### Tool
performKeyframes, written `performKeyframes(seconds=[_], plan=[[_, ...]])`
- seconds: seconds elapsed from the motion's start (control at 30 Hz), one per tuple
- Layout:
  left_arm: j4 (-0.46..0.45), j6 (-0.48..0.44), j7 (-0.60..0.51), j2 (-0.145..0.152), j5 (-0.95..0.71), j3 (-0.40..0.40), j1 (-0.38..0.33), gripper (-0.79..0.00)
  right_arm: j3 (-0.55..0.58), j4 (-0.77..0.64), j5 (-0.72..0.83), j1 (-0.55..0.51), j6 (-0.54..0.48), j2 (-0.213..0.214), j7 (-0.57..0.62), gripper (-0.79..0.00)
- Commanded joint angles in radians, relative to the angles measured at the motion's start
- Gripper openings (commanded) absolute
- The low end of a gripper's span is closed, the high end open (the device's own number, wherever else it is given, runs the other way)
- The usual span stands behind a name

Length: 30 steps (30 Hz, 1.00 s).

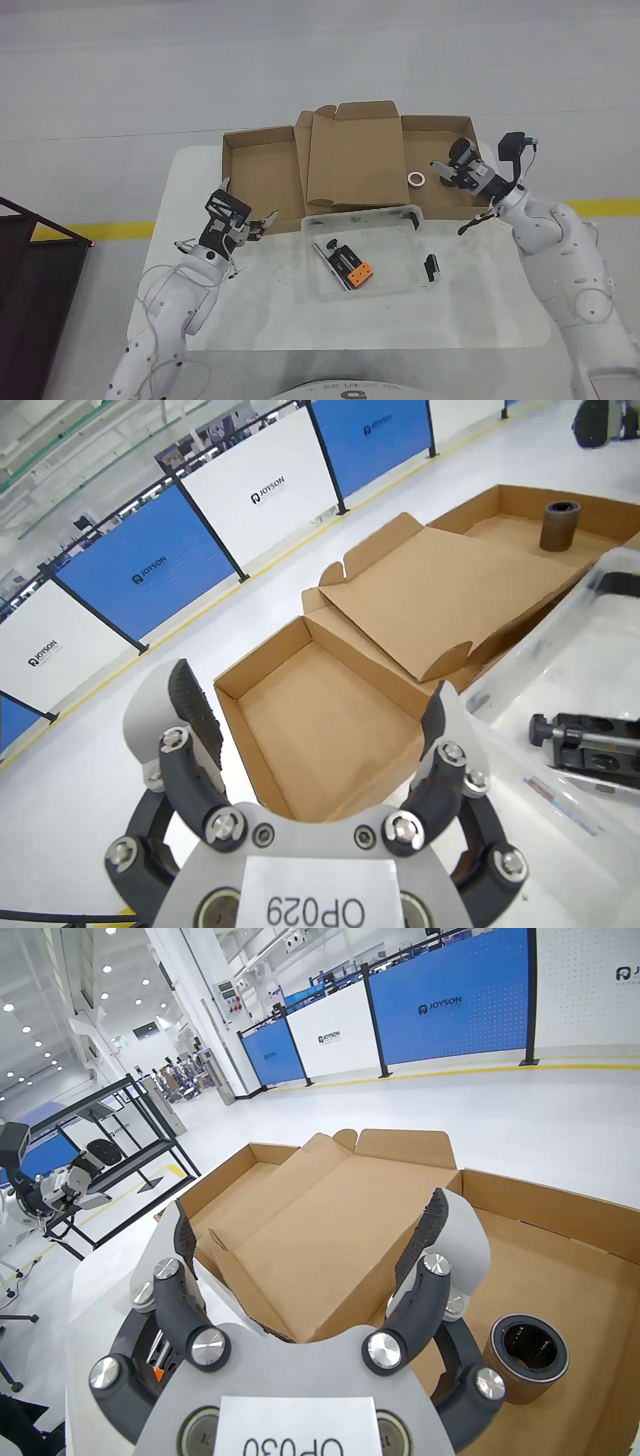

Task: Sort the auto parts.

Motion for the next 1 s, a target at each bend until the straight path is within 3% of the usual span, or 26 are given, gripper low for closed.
performKeyframes(seconds=[0.0,0.13,0.33,0.43,0.57,0.77,0.97], plan=[[0.001,0.002,0.003,0.0,-0.005,-0.002,0.0,0.0,0.0,0.0,0.0,0.0,0.0,0.0,0.0,0.0],[-0.014,0.018,0.021,0.003,0.049,-0.015,0.015,0.0,0.0,0.0,0.0,0.0,0.0,0.0,0.0,0.0],[-0.129,-0.24,0.057,0.016,-0.029,-0.006,0.09,0.0,0.0,0.0,0.0,0.0,0.0,0.0,0.0,0.0],[-0.146,-0.358,-0.009,0.019,-0.111,0.021,0.09,0.0,0.0,0.0,0.0,0.0,0.0,0.0,0.0,0.0],[-0.133,-0.429,-0.182,0.015,-0.204,0.099,0.027,0.0,0.0,0.0,0.0,0.0,0.0,0.0,0.0,0.0],[-0.071,-0.383,-0.335,-0.004,-0.203,0.249,-0.088,0.0,0.0,0.0,0.0,0.0,0.0,0.0,0.0,0.0],[-0.006,-0.308,-0.393,-0.025,-0.132,0.386,-0.173,0.0,0.0,0.0,0.0,0.0,0.0,0.0,0.0,0.0]])
